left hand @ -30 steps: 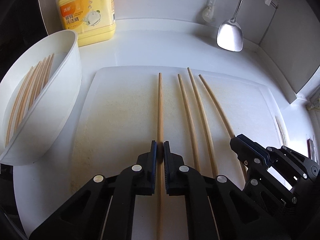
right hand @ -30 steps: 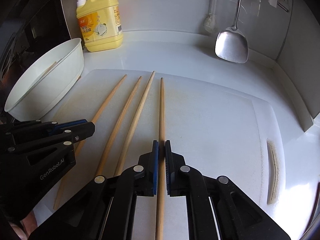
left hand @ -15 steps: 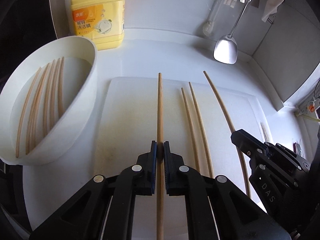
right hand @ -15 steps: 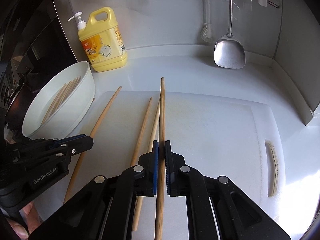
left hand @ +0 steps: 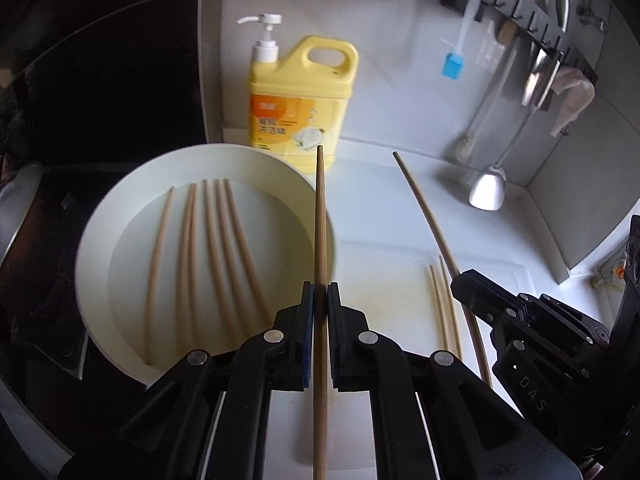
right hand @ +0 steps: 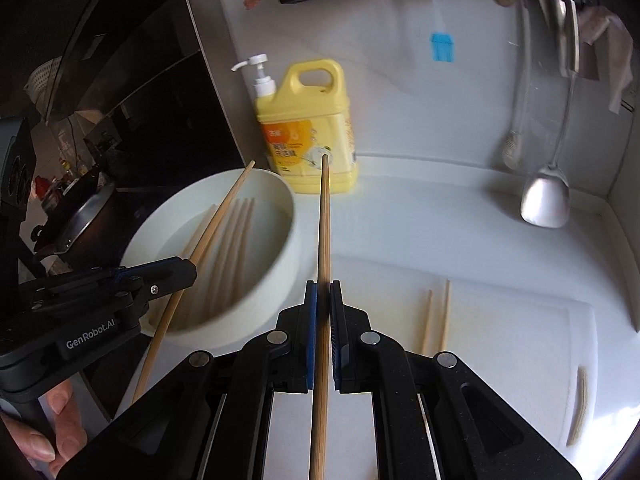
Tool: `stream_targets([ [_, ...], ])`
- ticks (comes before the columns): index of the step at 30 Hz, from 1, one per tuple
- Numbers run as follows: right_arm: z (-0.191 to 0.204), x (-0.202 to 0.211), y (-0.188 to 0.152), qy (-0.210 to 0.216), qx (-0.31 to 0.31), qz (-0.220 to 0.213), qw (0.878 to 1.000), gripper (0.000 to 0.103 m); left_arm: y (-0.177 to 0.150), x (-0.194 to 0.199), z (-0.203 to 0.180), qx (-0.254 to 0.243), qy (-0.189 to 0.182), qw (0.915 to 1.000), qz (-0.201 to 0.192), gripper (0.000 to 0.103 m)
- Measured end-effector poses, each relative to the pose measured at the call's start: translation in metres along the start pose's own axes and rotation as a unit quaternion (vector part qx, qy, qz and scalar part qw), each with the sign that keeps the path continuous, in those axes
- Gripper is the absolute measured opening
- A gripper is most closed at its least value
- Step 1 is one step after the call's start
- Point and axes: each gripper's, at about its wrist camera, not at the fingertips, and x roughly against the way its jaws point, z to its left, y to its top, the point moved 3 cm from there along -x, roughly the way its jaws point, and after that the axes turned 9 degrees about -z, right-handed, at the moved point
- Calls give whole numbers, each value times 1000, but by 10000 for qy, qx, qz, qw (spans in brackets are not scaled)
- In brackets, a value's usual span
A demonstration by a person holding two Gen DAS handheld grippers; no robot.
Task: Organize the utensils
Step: 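Lift both chopsticks and carry them over the white basin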
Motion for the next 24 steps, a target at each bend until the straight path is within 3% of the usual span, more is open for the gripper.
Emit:
stream_targets([
  [7,66,-44,40,527,178,-99,9984,6,28,-2,77,298,385,9987,-130,7],
  [12,97,-81,50,695,140,31,9975,6,45,-16,116,392,520,9977,-184,7],
  [24,111,-151,35,600,-81,691,9958,6,37,-73,147,567,331,9974,308,7],
])
